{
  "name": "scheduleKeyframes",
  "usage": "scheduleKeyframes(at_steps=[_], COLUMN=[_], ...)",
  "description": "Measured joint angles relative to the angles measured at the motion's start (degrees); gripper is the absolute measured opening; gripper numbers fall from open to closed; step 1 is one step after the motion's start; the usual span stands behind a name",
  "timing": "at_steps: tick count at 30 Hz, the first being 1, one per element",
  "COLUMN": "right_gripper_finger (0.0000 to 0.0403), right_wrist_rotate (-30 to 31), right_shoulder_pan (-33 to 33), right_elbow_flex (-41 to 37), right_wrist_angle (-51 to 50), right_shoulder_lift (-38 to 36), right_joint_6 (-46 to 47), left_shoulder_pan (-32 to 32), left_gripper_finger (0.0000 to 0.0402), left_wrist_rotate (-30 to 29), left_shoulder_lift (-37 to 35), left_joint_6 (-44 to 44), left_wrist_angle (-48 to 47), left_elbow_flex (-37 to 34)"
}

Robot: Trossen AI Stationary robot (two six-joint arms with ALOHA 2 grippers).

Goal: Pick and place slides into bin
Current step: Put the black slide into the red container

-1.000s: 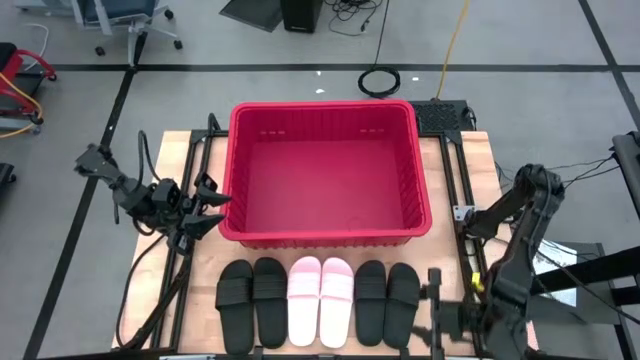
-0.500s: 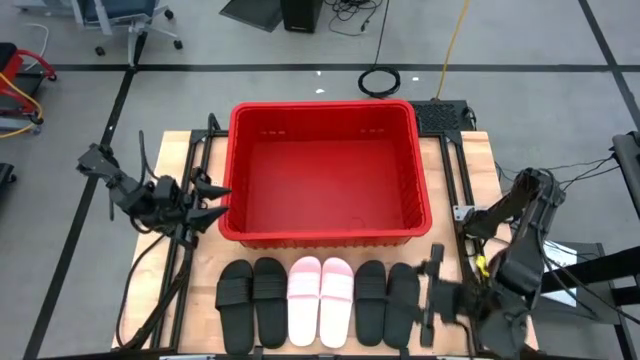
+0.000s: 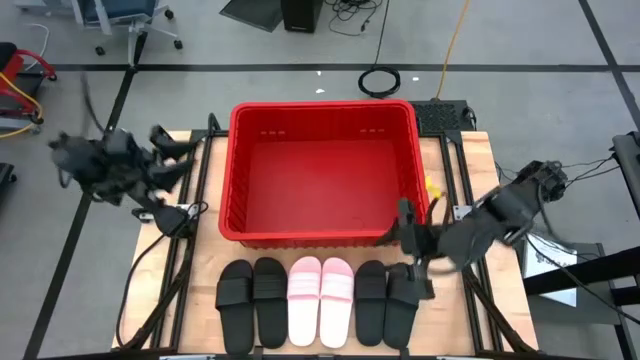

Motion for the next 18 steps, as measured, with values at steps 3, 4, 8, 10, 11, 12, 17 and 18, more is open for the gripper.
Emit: scheduleKeyframes(at_steps=[3, 4, 8, 10, 11, 12, 17, 18], right_gripper_finger=[0.021, 0.021, 0.021, 0.021, 0.021, 0.021, 0.021, 0.021], right_wrist_rotate=[-0.8, -1.0, -0.7, -2.0, -2.7, -3.9, -6.6, -6.8], right_shoulder_pan=[-0.3, -0.2, 1.2, 2.0, 2.3, 2.5, 4.4, 4.6], right_elbow_flex=[4.9, 6.9, 14.6, 17.5, 18.8, 20.1, 22.1, 22.1], right_wrist_angle=[-0.1, -0.1, 0.0, 0.0, -0.1, -0.6, -5.6, -7.2], right_shoulder_lift=[0.3, 0.6, 3.6, 6.0, 7.5, 9.0, 14.7, 15.9], right_joint_6=[-0.3, -0.3, 1.2, 2.2, 2.9, 3.5, 7.0, 8.6], left_shoulder_pan=[0.0, 0.0, 0.0, 0.0, 0.0, 0.0, 0.0, 0.0], left_gripper_finger=[0.0214, 0.0214, 0.0214, 0.0214, 0.0214, 0.0214, 0.0214, 0.0214], left_wrist_rotate=[-0.9, -1.4, -2.1, -2.1, -2.1, -2.0, -2.0, -2.0], left_shoulder_lift=[2.4, 3.2, 6.6, 8.1, 8.9, 9.6, 12.6, 13.0], left_joint_6=[-1.6, -1.7, -2.8, -3.7, -4.1, -4.4, -3.4, -3.3], left_wrist_angle=[-0.1, -0.3, -0.6, -0.6, -0.5, -0.5, -0.9, -1.4], left_elbow_flex=[5.2, 6.7, 12.1, 14.4, 15.4, 16.3, 18.9, 19.1])
